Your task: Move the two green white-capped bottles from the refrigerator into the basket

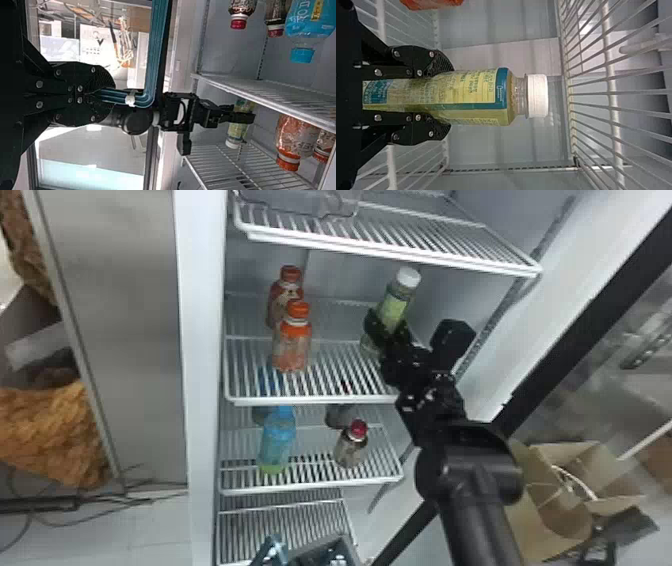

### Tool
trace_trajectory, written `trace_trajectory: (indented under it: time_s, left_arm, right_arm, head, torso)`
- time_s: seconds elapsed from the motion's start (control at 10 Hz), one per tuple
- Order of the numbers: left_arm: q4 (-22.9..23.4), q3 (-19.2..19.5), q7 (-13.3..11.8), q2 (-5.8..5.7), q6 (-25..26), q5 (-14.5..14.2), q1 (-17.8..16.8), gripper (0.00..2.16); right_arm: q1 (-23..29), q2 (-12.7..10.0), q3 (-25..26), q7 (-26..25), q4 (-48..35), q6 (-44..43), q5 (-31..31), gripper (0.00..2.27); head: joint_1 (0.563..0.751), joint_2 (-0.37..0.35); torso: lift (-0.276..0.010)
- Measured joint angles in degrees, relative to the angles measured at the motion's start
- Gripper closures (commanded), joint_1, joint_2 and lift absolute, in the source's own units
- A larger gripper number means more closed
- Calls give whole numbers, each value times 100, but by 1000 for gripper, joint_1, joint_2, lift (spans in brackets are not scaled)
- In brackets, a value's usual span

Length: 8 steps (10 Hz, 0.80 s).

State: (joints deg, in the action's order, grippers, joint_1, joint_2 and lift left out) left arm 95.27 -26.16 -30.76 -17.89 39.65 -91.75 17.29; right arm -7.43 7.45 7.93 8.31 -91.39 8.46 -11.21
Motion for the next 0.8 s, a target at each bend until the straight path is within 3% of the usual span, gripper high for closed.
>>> trace_trajectory:
  time_s: [0.8]
  left_arm:
    - [0, 14, -13, 14, 24, 0, 28, 1214]
  right_arm:
    - [1703, -59, 394, 422, -2302, 937, -723, 1067]
  head:
    - [695, -350]
  torso:
    - [-4]
